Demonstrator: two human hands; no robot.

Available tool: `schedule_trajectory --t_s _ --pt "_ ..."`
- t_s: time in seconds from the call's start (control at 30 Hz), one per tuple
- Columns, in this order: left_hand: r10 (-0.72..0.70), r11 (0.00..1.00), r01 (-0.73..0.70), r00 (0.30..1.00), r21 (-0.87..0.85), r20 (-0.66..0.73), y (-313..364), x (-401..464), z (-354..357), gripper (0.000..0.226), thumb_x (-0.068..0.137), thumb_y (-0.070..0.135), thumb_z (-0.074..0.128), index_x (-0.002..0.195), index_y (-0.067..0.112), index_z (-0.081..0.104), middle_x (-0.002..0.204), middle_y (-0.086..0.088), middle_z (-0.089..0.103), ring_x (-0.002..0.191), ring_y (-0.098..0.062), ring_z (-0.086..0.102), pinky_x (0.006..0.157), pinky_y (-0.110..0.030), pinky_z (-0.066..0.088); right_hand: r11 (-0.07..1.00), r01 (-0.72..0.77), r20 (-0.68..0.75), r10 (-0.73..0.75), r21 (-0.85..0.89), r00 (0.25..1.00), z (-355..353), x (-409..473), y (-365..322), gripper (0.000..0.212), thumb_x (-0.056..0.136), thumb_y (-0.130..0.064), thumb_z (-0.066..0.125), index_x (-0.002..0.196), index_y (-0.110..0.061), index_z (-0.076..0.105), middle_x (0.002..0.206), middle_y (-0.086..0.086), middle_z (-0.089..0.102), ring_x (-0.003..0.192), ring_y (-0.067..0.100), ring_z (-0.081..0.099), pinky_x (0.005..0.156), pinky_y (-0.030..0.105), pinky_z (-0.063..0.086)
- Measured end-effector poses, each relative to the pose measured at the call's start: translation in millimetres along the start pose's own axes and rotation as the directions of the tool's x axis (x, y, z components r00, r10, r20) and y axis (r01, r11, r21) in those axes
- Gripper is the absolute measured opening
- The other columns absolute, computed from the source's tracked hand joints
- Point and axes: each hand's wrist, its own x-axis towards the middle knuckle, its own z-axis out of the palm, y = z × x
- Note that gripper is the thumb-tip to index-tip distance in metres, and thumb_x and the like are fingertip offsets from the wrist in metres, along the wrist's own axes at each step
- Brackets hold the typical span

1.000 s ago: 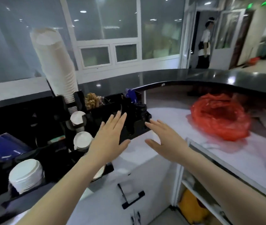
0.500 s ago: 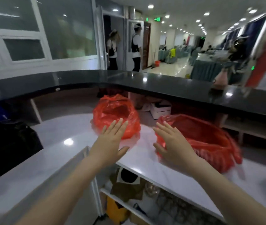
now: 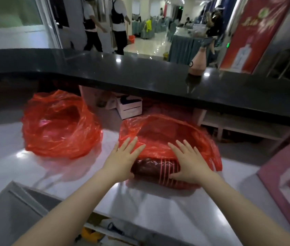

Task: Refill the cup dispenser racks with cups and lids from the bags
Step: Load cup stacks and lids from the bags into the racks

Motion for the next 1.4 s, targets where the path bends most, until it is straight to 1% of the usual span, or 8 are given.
schedule_trajectory --t_s 0.23,0.4,0.5,0.63,0.83,1.03,1.23,1.4 --pt "0.085 0.996 -0.087 0.994 0.031 0.064 -9.0 54.0 23.9 0.110 0.063 0.056 0.074 0.149 0.032 0.011 0.141 -0.006 0.038 0.140 -0.028 0.024 0.111 -0.062 -0.002 0.997 -0.076 0.233 0.079 -0.024 0.969 9.0 17.6 25.5 0.130 0.052 -0.064 0.077 0.147 -0.044 -0.009 0.148 0.002 0.034 0.130 0.029 0.039 0.099 0.044 0.042" --pt "0.030 0.995 -0.033 0.999 -0.094 -0.034 -15.2 71.1 28.9 0.092 0.061 0.051 0.076 0.138 0.025 0.034 0.116 -0.003 0.048 0.110 -0.027 0.049 0.106 -0.043 0.028 0.985 -0.155 -0.062 0.150 -0.077 0.987 19.1 15.2 23.8 0.105 0.062 -0.057 0.077 0.147 -0.025 0.024 0.131 0.001 0.039 0.117 0.025 0.040 0.092 0.038 0.040" --pt "0.034 0.977 -0.078 0.976 -0.200 -0.214 -19.1 73.3 23.8 0.048 0.058 0.012 0.077 0.104 0.015 0.064 0.088 -0.007 0.065 0.082 -0.032 0.064 0.072 -0.038 0.051 0.994 -0.099 -0.382 0.075 -0.042 0.921 25.2 7.2 24.2 0.060 0.057 -0.019 0.089 0.111 -0.009 0.065 0.100 0.008 0.061 0.085 0.031 0.059 0.066 0.037 0.051" --pt "0.127 0.979 -0.181 0.902 -0.093 -0.413 -18.7 69.9 22.9 0.036 0.032 -0.004 0.079 0.059 0.015 0.063 0.059 -0.003 0.057 0.053 -0.025 0.059 0.056 -0.034 0.050 0.999 -0.051 -0.507 0.042 -0.003 0.861 39.3 0.2 26.8 0.034 0.046 0.004 0.086 0.073 -0.007 0.067 0.074 0.010 0.063 0.058 0.032 0.058 0.044 0.032 0.047" --pt "0.147 0.967 -0.179 0.973 -0.180 -0.180 -19.0 61.2 47.1 0.023 0.058 0.015 0.079 0.080 0.020 0.075 0.100 -0.007 0.064 0.084 -0.030 0.065 0.071 -0.032 0.050 0.973 -0.230 -0.196 0.228 0.012 0.954 65.3 -17.1 42.0 0.034 0.088 -0.049 0.060 0.106 -0.022 0.070 0.111 -0.003 0.063 0.101 0.021 0.058 0.086 0.037 0.046" --pt "0.144 0.961 -0.119 0.986 -0.249 0.085 -29.5 52.4 52.1 0.044 0.088 0.059 0.049 0.117 0.027 0.059 0.117 0.008 0.056 0.108 -0.017 0.055 0.090 -0.031 0.043 0.998 -0.050 -0.526 0.065 0.042 0.848 45.0 -9.5 32.0 0.022 0.070 0.000 0.075 0.088 -0.012 0.071 0.080 0.004 0.068 0.069 0.029 0.061 0.056 0.038 0.048" --pt "0.042 0.992 -0.073 0.961 -0.104 -0.273 -15.8 43.2 11.9 0.016 0.093 0.032 0.054 0.091 0.023 0.067 0.079 0.001 0.070 0.080 -0.022 0.067 0.106 -0.035 0.033 0.983 -0.106 -0.615 -0.007 -0.147 0.788 19.9 26.5 41.9 0.028 0.065 -0.004 0.079 0.090 -0.010 0.071 0.095 0.009 0.068 0.092 0.033 0.062 0.075 0.041 0.046" --pt "0.068 0.991 -0.114 0.877 -0.068 -0.475 -8.4 32.6 -23.1 0.012 0.073 0.011 0.076 0.078 0.021 0.073 0.066 0.003 0.069 0.074 -0.021 0.069 0.105 -0.066 0.029 0.950 -0.200 -0.586 0.023 -0.238 0.810 21.3 21.6 76.3 0.034 0.062 -0.020 0.082 0.095 -0.020 0.072 0.120 0.009 0.061 0.119 0.031 0.043 0.092 0.044 0.028"
